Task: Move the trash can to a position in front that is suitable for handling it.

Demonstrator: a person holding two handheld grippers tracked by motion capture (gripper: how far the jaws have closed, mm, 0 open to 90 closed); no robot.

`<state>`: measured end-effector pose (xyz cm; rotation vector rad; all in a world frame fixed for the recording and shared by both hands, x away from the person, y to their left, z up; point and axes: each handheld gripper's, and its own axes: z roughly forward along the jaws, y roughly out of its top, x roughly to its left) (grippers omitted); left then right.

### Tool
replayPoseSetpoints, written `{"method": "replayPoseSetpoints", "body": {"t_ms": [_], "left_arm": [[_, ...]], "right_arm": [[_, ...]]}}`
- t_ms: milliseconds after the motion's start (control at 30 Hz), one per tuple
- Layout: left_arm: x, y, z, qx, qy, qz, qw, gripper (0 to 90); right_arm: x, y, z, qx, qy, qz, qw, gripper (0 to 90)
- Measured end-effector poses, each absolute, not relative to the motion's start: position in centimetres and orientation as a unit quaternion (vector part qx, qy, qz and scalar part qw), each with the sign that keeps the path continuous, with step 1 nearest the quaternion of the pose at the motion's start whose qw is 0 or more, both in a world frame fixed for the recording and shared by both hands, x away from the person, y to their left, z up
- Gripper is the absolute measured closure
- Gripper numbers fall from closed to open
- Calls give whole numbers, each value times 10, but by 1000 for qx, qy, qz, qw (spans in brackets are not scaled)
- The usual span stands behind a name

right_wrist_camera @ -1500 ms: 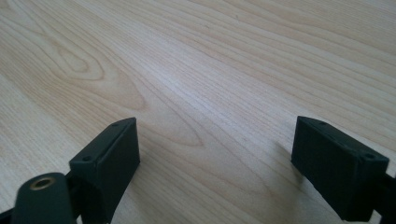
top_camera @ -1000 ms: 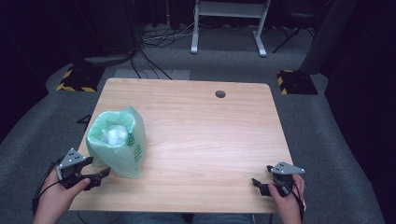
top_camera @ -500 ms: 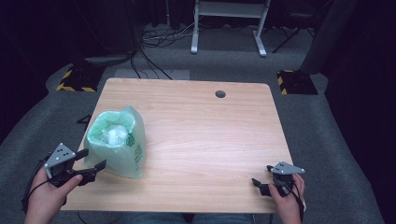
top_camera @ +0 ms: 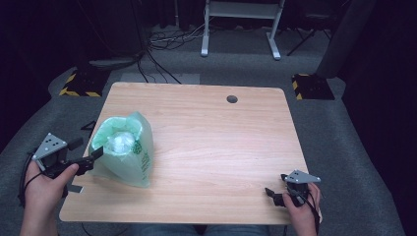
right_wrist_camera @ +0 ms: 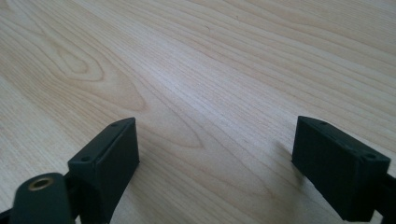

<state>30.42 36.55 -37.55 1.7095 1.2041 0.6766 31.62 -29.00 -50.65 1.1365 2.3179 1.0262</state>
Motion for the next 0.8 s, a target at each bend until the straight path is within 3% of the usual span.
{"method": "replayPoseSetpoints", "body": {"t_ms": [433,533,800], "left_arm": [[346,365,-395,697,490,271,448,242],[346,360,-399,702,485,255,455,329],[341,337,-400,698,504,224,457,318]], "right_arm": [[316,-290,-506,403,821,363,181,148],[316,-290,-506,403,821,363,181,148],[316,-290,-506,403,821,363,182,148]]}}
